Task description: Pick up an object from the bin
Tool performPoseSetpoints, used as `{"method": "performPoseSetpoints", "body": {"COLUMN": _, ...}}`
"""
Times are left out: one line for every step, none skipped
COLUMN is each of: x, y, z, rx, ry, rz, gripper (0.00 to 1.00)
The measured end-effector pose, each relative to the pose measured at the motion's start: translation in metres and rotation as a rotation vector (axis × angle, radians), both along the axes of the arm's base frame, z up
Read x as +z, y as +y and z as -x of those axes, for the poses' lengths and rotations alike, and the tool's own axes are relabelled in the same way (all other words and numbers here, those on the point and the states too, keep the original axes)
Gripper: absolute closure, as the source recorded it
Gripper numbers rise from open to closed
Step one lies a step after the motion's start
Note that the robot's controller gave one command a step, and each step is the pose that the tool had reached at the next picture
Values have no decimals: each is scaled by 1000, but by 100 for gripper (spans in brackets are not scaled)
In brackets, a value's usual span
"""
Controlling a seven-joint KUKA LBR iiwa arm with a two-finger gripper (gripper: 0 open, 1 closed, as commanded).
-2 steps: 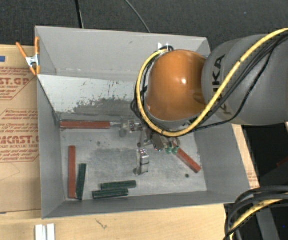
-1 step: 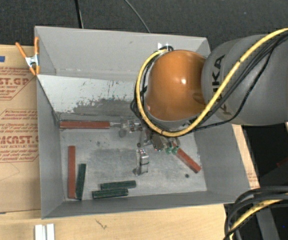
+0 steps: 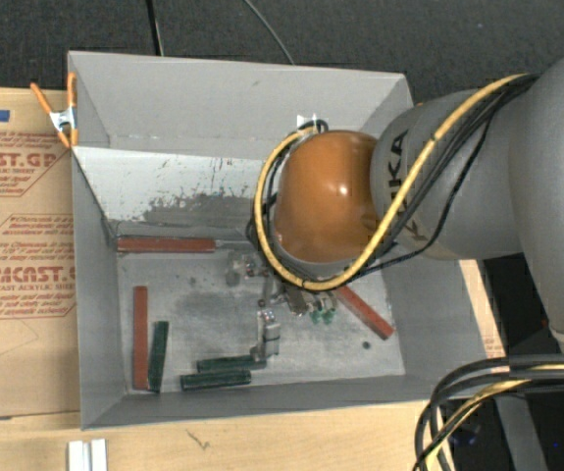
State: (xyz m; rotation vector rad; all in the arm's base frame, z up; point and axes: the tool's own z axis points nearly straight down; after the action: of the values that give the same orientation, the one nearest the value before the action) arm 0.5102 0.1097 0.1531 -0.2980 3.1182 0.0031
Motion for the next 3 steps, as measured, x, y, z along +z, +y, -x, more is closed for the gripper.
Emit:
{"method": "performPoseSetpoints", "body": {"x": -66, "y": -5, "z": 11, "rx": 99, "ry": 5, "rz": 2, "gripper": 0}}
{"method": "performPoseSetpoints", "body": {"x": -98, "y": -8, "z": 15, "rx": 67, "ry": 5, "rz": 2, "gripper": 0}}
{"method": "performPoseSetpoints", "body": {"x": -82, "y": 52, "z": 18, "rx": 44, "ry": 9, "rz": 1, "gripper": 100}}
